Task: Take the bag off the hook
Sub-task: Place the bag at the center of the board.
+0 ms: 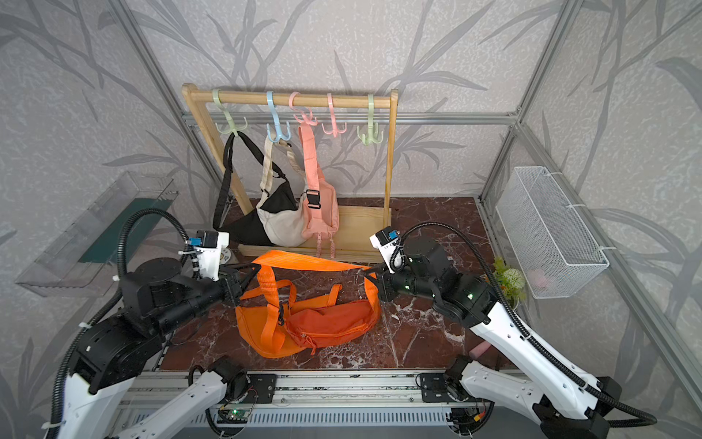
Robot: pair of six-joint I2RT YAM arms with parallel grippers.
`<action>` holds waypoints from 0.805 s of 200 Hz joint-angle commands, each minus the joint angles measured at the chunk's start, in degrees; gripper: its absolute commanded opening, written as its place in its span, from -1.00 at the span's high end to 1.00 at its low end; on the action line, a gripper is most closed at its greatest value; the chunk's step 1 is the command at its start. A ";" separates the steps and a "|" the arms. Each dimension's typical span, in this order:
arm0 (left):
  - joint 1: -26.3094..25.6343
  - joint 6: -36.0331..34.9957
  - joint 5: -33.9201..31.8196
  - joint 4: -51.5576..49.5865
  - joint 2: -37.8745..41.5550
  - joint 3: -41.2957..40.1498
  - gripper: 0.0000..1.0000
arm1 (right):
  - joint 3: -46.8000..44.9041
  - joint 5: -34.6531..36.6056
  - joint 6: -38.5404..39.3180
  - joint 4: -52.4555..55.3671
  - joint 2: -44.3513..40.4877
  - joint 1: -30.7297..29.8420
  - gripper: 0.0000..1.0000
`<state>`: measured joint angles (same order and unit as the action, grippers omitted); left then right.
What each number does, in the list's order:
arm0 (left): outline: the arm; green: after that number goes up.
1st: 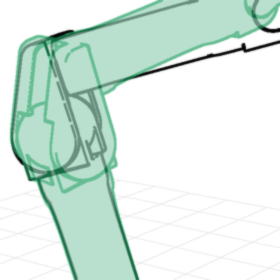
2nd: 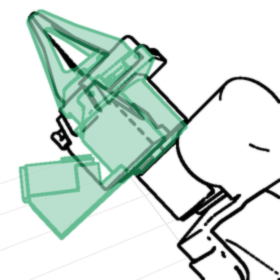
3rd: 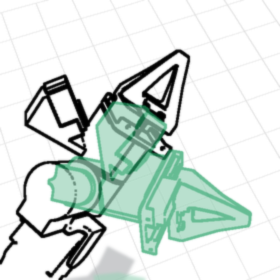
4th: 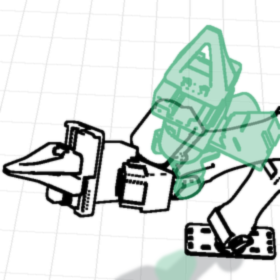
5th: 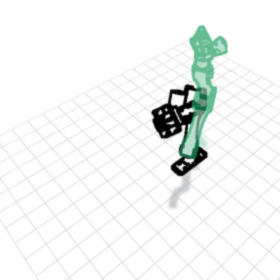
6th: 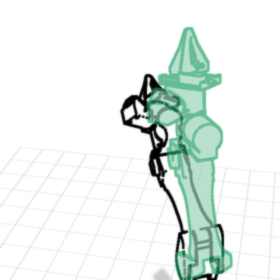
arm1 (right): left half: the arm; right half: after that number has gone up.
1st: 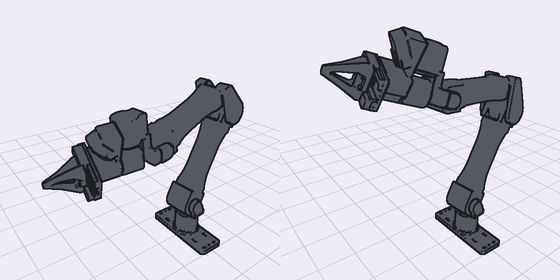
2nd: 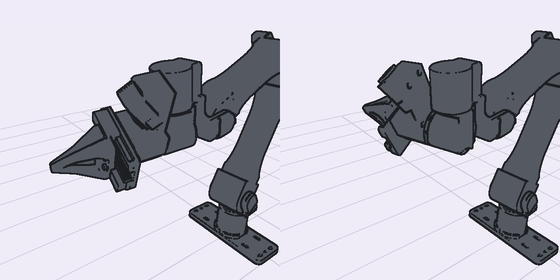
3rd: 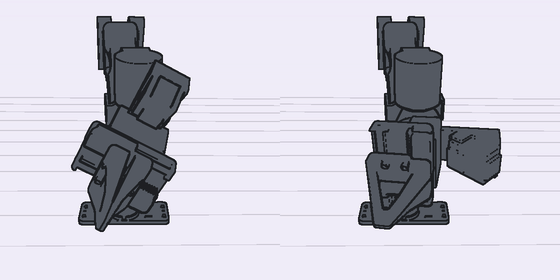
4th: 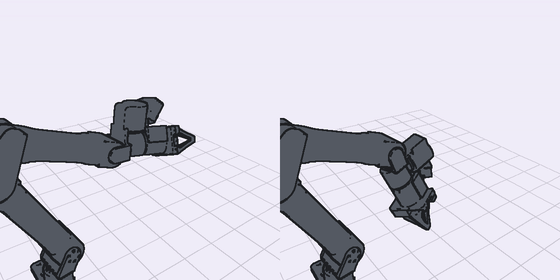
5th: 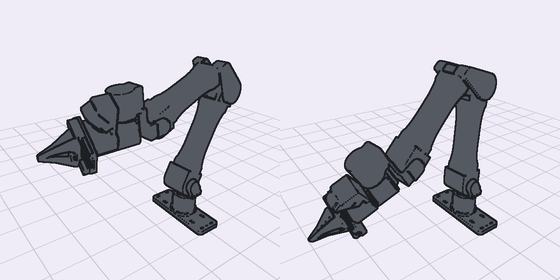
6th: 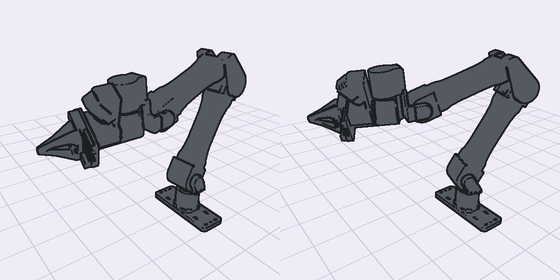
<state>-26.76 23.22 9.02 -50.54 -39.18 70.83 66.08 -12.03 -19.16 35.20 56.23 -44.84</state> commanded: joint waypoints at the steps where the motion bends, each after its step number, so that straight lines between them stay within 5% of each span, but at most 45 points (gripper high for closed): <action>1: 0.36 3.34 -8.55 3.49 1.55 -3.41 1.00 | -2.29 5.51 -3.18 0.15 0.27 -0.18 0.95; 161: 0.95 -0.85 -15.72 10.94 -6.67 -16.24 1.00 | -0.99 6.06 -4.22 -6.66 16.33 -2.95 0.83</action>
<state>-26.50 25.41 -3.84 -40.42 -42.74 54.06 63.29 -8.05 -22.46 30.04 69.93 -47.44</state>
